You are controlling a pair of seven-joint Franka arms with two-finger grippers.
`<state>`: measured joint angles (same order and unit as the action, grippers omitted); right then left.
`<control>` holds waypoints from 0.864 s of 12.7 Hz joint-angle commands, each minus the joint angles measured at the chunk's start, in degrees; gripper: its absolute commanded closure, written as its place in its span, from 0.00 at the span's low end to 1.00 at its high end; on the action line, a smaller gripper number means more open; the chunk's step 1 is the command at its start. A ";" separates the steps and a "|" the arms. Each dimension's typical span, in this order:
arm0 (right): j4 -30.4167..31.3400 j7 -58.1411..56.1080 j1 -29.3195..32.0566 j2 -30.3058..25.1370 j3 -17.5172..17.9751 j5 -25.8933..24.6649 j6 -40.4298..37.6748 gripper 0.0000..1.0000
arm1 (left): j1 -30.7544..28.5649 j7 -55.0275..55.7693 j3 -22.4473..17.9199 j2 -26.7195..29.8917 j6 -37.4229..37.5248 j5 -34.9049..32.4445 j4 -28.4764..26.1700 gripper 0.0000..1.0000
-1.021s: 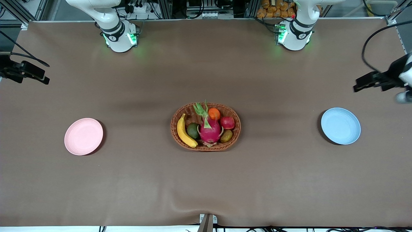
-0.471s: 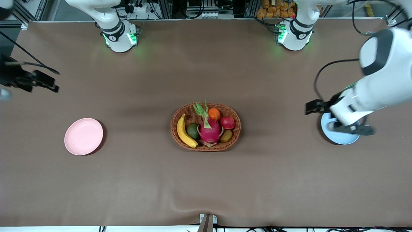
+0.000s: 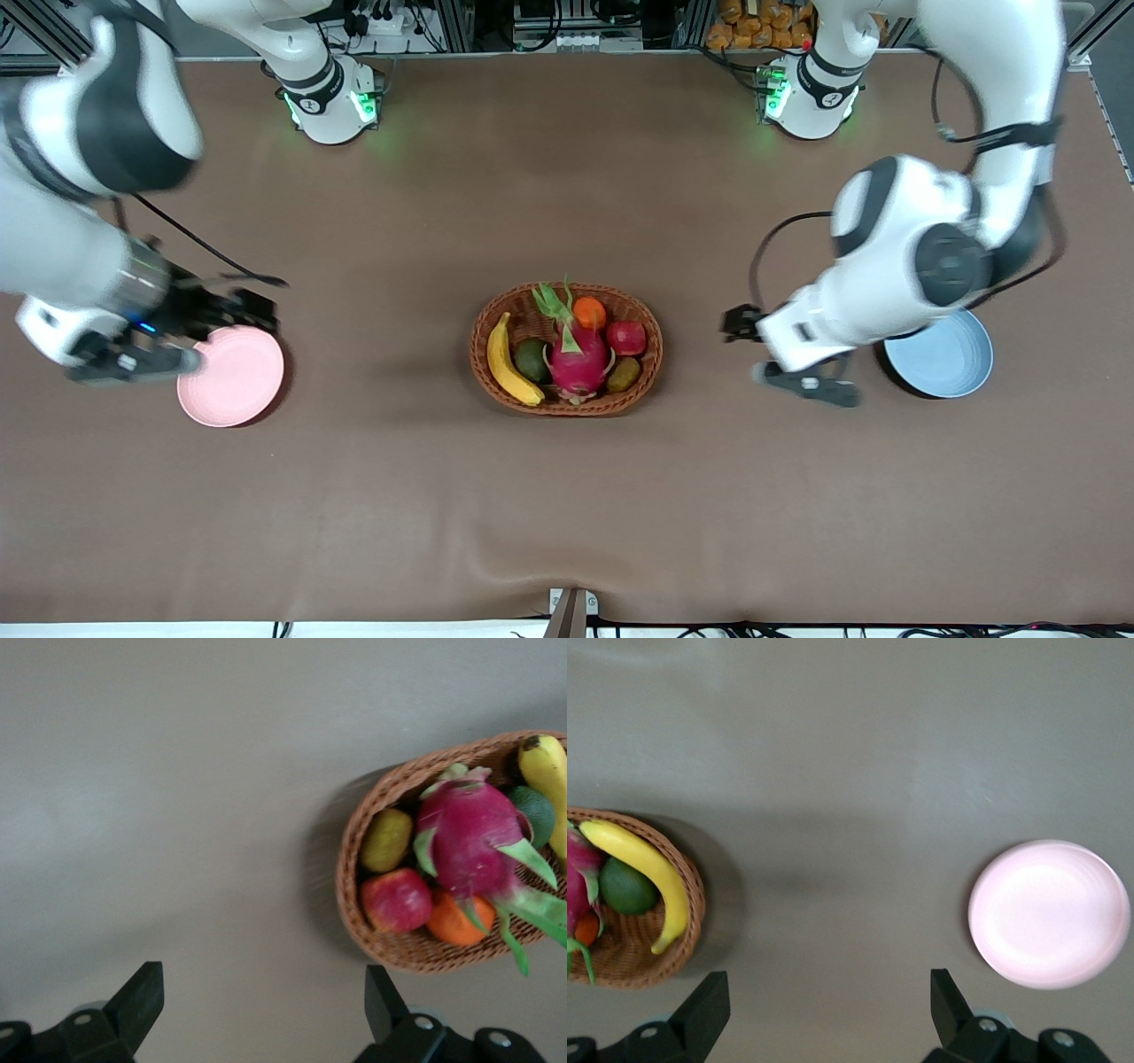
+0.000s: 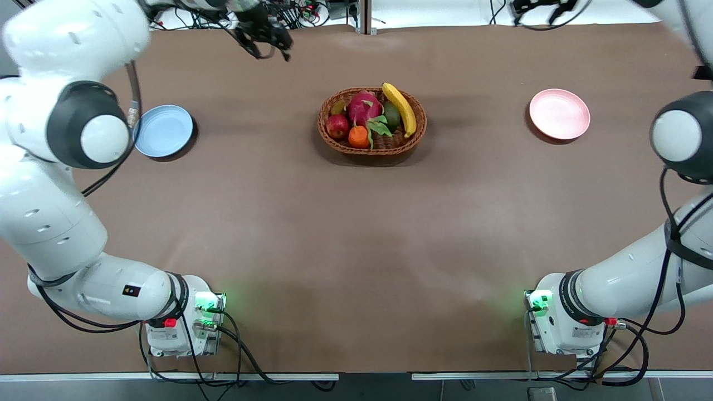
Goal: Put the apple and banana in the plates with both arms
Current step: 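Move the left gripper to the basket while the right gripper approaches it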
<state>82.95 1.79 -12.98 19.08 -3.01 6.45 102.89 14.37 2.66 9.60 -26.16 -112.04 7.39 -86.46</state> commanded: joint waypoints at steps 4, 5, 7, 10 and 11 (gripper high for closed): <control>-3.05 2.34 -6.53 11.32 -0.60 0.93 19.00 0.00 | 5.49 -1.08 0.15 -3.98 -10.35 -0.53 -5.62 0.00; -3.05 2.43 -6.53 12.03 -0.60 0.85 19.19 0.00 | 7.41 -1.08 0.15 -3.63 -14.74 -0.53 -8.78 0.00; -3.05 2.43 -6.00 13.34 -0.68 0.58 19.72 0.00 | 8.22 -1.08 0.24 -2.93 -20.30 -0.44 -13.45 0.00; -3.40 1.73 -2.41 17.30 -0.86 0.58 30.15 0.00 | 10.59 -0.38 0.15 -2.40 -21.90 -0.44 -15.92 0.00; -3.40 1.64 -1.61 18.18 -0.86 0.49 32.18 0.00 | 10.85 -0.38 0.24 -2.31 -22.51 -0.44 -16.10 0.00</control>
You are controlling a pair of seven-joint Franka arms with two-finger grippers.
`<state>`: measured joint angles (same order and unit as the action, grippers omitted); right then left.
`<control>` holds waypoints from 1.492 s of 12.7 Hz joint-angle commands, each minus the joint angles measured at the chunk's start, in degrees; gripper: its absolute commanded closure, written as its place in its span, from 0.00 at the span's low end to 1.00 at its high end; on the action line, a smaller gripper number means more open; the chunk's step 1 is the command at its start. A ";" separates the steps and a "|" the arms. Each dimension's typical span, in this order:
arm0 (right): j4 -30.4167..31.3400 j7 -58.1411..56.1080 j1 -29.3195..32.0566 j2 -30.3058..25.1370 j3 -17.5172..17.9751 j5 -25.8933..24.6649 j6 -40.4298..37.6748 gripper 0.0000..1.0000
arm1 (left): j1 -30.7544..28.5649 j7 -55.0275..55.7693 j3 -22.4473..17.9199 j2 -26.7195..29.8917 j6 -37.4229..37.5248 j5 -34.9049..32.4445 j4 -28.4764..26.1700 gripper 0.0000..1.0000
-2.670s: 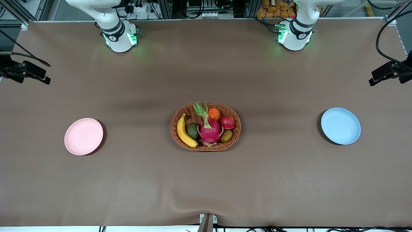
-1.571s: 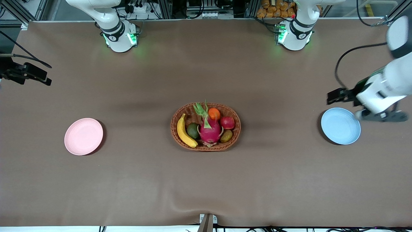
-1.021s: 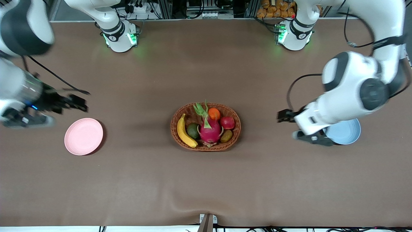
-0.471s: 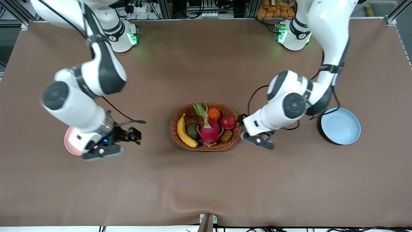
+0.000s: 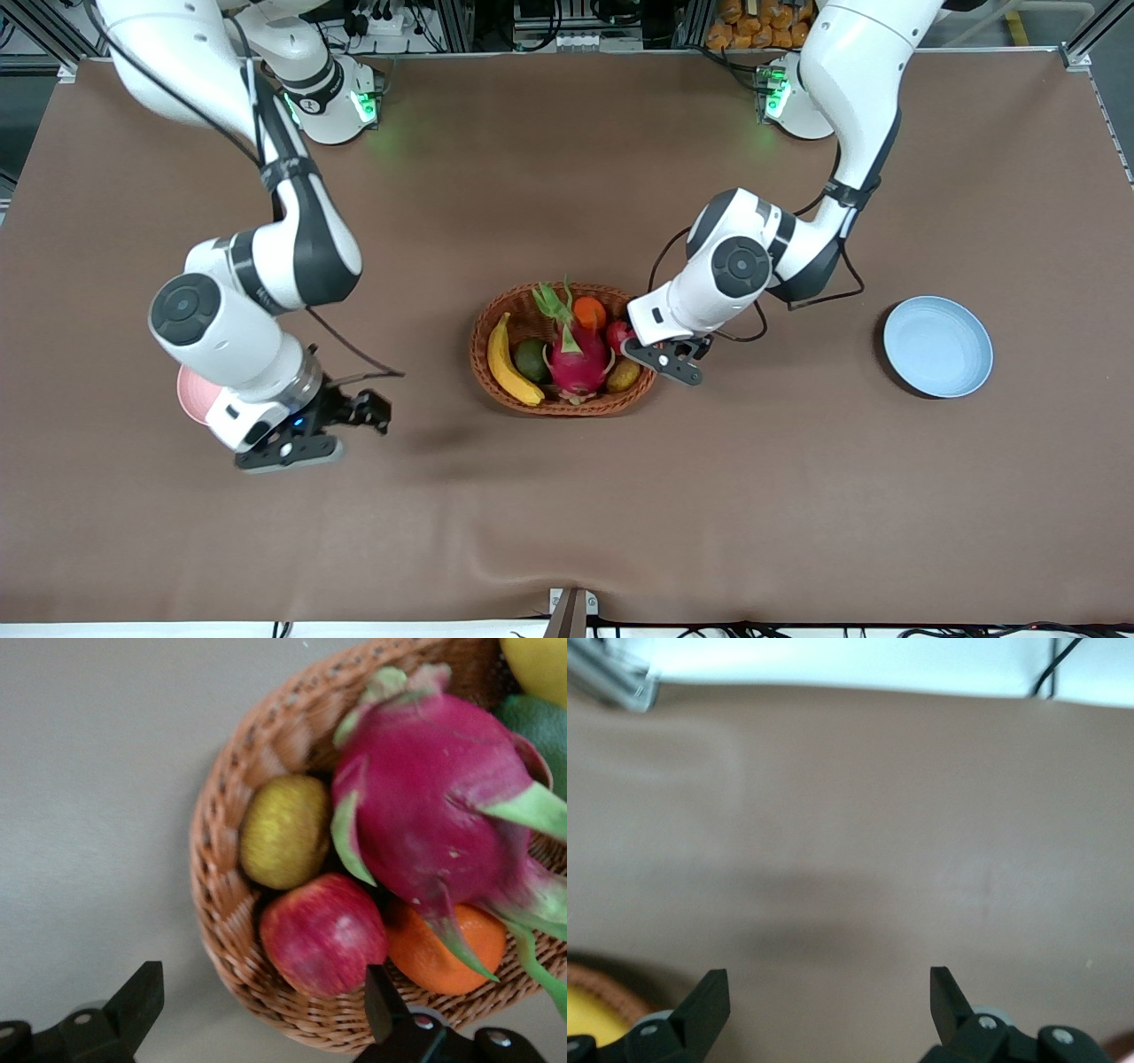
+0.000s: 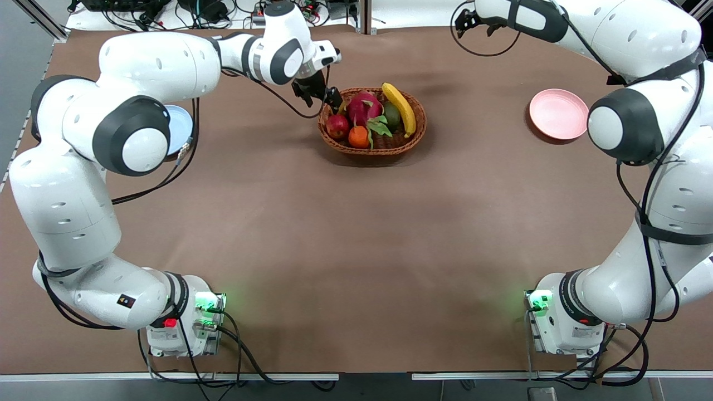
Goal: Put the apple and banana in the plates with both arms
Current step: 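Move the left gripper to the basket while the right gripper approaches it, then grasp the red apple with the left gripper while the right gripper reaches the banana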
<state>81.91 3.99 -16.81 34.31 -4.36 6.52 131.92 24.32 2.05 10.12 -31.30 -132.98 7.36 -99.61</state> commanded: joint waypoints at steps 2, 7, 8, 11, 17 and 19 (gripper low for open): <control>-2.37 -0.56 2.92 4.27 0.50 0.25 6.14 0.00 | 3.27 0.93 -0.36 2.39 -3.15 -0.42 -3.13 0.00; -2.28 0.23 1.79 6.54 0.67 0.78 12.02 0.00 | 3.54 0.50 -0.54 0.89 -8.42 -0.51 -5.50 0.00; -2.11 0.32 1.26 8.21 0.76 1.04 16.83 0.00 | 3.37 0.23 -0.54 0.89 -9.65 -1.03 -6.20 0.00; -2.11 2.68 -1.12 10.86 0.76 0.69 21.10 0.00 | 3.98 0.58 -0.45 -0.86 -13.69 -2.44 -6.30 0.00; -6.40 4.97 -2.17 15.34 0.76 0.78 21.19 0.00 | 5.13 0.58 -0.54 -2.98 -16.96 -4.28 -6.21 0.04; -6.68 6.12 -4.01 15.35 0.76 0.69 20.93 0.00 | 5.04 0.50 -0.62 -2.98 -16.96 -4.37 -6.21 0.36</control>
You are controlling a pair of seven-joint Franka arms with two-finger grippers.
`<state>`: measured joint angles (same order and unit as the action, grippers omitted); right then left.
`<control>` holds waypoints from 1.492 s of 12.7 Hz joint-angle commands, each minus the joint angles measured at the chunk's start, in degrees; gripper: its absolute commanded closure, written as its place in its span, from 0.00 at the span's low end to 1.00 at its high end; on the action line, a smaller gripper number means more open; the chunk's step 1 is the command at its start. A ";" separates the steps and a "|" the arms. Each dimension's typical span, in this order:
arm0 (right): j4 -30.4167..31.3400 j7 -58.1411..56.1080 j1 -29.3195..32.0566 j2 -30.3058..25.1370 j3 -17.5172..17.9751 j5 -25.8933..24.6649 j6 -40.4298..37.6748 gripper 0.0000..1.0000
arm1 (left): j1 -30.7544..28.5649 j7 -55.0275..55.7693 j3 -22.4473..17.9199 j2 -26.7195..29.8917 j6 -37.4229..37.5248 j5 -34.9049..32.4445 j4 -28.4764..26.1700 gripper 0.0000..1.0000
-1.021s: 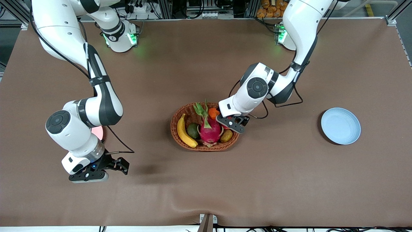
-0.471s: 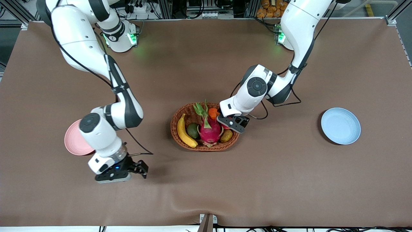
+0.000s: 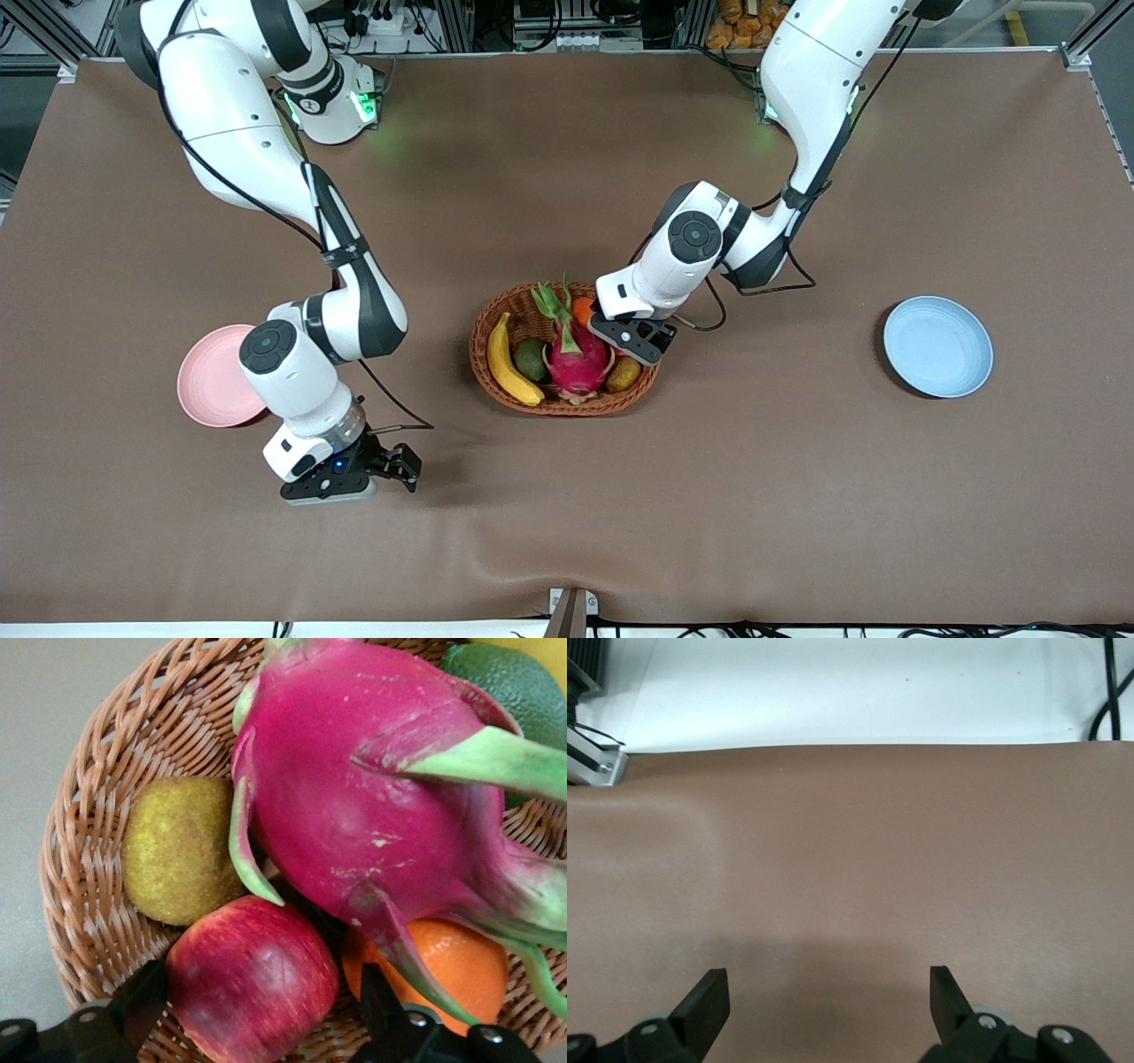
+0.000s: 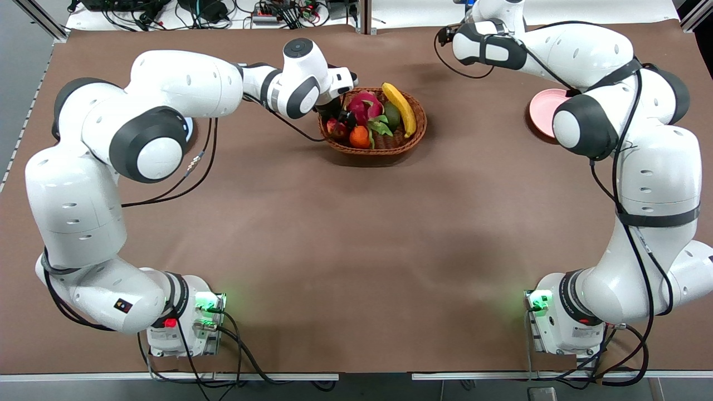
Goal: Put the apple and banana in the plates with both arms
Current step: 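Grasp the red apple with the left gripper while the right gripper reaches the banana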
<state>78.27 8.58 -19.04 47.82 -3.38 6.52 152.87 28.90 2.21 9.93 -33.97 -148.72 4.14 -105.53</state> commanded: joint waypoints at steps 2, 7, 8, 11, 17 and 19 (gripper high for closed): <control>-3.03 1.44 -3.54 0.96 -0.23 0.94 -0.64 0.00 | 0.28 0.34 -0.43 -0.05 -0.78 -1.15 -0.38 0.80; -2.68 1.00 -5.65 0.52 -0.14 0.68 -1.17 0.00 | -0.60 1.13 -0.35 6.88 10.35 -1.07 0.33 0.87; -2.59 1.17 -6.70 0.34 -0.23 0.68 -2.48 0.00 | -0.69 1.65 -0.26 8.55 12.56 -1.07 0.41 0.86; -2.42 1.44 -9.26 -2.55 -0.23 0.51 -12.04 0.00 | -4.53 0.61 -0.08 13.04 19.76 -0.37 0.68 0.86; -1.36 5.92 -17.68 -2.48 -1.36 -1.15 -13.48 0.00 | -20.08 -10.08 0.09 13.84 29.52 12.16 0.68 0.85; -1.36 6.01 -19.72 -2.12 -3.56 -4.66 -13.56 0.00 | -26.50 -15.81 0.09 13.76 33.83 14.75 1.90 0.84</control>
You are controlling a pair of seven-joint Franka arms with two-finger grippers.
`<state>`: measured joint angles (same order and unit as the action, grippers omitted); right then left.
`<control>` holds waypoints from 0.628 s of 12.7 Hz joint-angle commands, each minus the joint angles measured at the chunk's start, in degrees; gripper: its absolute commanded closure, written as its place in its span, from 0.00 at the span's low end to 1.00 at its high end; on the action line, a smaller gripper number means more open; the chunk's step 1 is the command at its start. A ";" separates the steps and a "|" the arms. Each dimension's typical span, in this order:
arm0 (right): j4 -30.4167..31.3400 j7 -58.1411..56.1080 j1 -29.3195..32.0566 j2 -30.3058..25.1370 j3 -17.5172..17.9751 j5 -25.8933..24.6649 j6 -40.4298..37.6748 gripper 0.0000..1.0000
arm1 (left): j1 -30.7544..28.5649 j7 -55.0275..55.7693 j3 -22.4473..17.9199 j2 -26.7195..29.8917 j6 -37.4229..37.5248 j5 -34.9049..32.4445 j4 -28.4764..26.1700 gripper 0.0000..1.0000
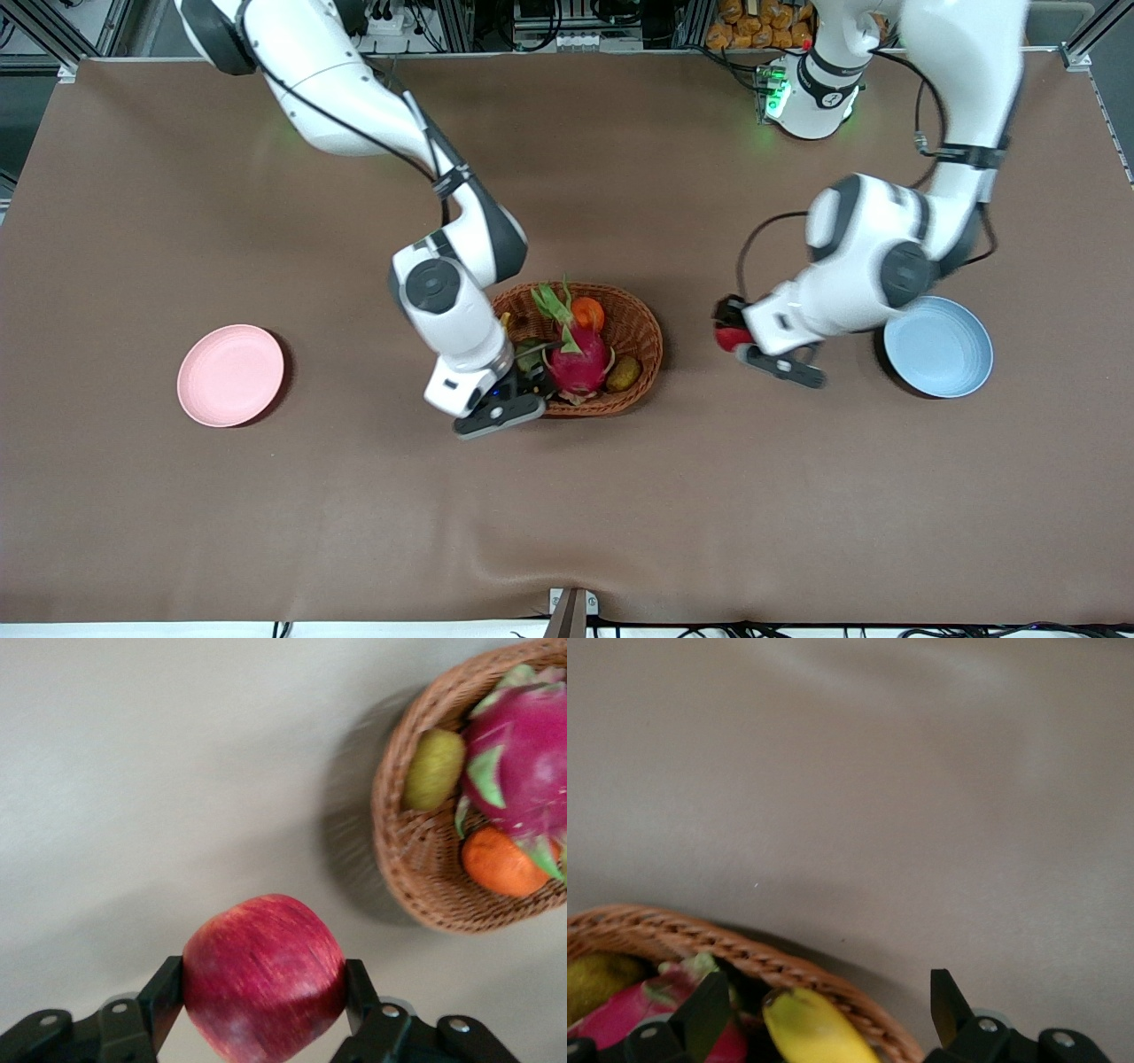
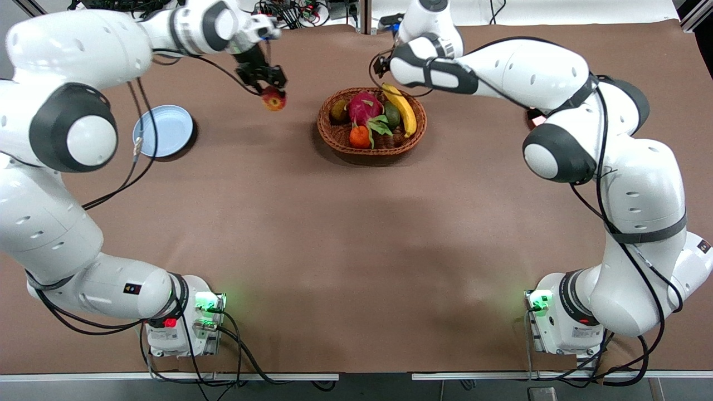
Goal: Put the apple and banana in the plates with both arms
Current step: 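Carry the apple onto the blue plate with the left gripper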
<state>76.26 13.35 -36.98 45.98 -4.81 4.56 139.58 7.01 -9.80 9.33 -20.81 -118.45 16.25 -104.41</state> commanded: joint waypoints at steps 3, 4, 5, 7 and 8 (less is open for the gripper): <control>0.82 2.98 -2.92 0.86 -2.22 -3.32 -0.10 0.00 | -16.64 -11.00 0.60 -1.33 10.50 9.40 1.58 0.85; 1.17 3.86 -3.01 0.96 -2.39 -4.54 -0.10 0.00 | -21.46 -14.42 0.68 -2.82 11.39 10.20 1.58 0.85; 1.96 4.13 -3.01 0.96 -2.74 -6.73 -0.18 0.00 | -25.69 -18.02 0.69 -5.09 12.27 11.60 1.75 0.84; 2.67 4.75 -3.10 0.96 -2.83 -7.46 -0.18 0.00 | -32.73 -25.41 0.60 -10.71 14.02 13.45 4.46 0.85; 2.75 6.75 -3.27 0.96 -2.83 -7.54 -0.18 0.00 | -34.76 -25.70 0.60 -13.00 15.69 13.63 6.39 0.85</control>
<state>78.39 16.70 -39.14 47.22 -6.62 -1.50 139.51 -24.43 -33.56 9.01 -28.55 -106.34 28.20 -103.08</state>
